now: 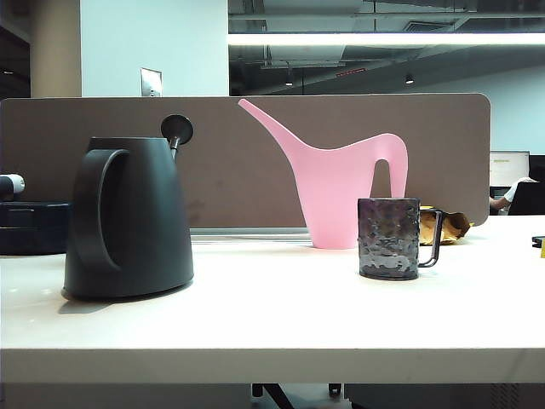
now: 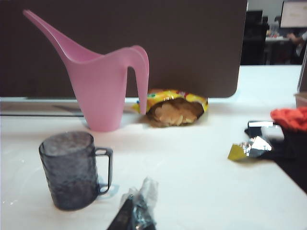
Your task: Pour the water from the cup into the kettle.
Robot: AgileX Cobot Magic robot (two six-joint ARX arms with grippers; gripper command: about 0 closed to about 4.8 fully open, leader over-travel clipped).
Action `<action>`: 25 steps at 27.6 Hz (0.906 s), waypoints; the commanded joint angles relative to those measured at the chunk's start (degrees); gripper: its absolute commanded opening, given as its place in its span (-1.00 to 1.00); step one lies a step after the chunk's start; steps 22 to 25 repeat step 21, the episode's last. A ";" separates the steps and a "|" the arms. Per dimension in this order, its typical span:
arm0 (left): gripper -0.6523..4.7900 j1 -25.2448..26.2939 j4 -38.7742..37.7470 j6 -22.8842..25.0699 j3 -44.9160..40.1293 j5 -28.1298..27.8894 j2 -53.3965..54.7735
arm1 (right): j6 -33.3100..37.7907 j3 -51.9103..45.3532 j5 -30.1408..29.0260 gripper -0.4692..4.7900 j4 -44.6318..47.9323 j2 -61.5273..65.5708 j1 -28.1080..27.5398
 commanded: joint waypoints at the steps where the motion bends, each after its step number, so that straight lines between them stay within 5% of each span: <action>1: -0.78 -0.04 0.72 0.04 0.07 -0.17 0.04 | -0.20 0.04 0.24 -0.84 0.96 -0.85 -0.02; 25: -0.78 -0.04 0.72 0.04 0.07 -0.17 0.04 | -0.17 0.04 0.22 -0.84 -3.69 -1.53 -0.04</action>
